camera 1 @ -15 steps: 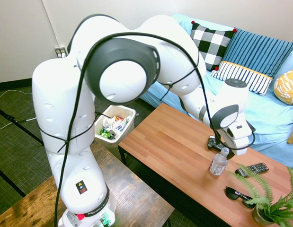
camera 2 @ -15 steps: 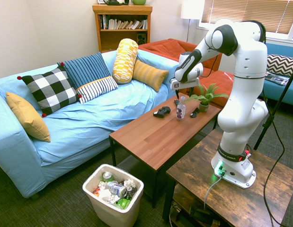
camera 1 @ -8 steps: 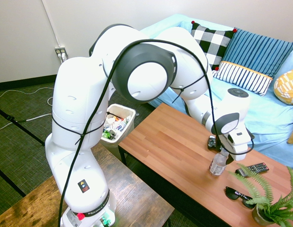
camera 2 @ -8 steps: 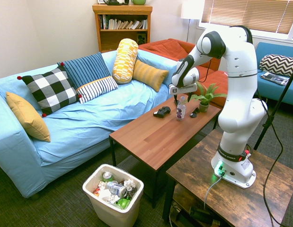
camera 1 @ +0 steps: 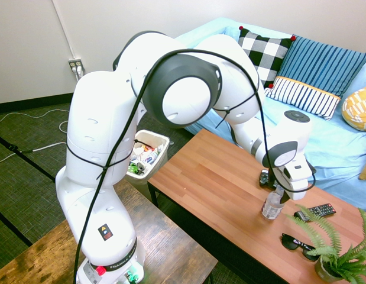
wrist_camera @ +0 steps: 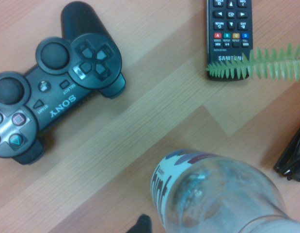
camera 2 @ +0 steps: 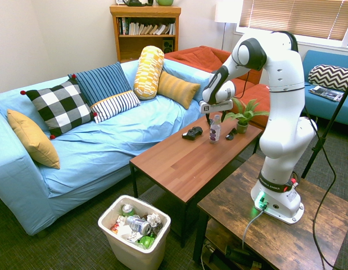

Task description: Throw the bottle in the trash bin

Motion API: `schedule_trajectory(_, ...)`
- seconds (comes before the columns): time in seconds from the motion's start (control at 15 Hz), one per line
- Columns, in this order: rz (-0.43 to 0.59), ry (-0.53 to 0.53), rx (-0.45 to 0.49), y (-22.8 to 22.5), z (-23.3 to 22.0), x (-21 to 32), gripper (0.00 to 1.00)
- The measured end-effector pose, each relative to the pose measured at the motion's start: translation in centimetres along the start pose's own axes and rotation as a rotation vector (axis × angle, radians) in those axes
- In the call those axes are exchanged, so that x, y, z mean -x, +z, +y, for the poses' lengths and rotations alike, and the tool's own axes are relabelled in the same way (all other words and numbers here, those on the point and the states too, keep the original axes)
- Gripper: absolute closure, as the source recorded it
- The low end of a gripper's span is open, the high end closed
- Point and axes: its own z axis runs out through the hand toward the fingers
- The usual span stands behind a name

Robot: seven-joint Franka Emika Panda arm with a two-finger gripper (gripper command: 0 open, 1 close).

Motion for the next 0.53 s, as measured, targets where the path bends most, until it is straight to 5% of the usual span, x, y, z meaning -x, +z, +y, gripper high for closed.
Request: schedule_trajectory(0.53,0.001,-0.002,-0.014,-0.44,-0.44,-0.41,1.00)
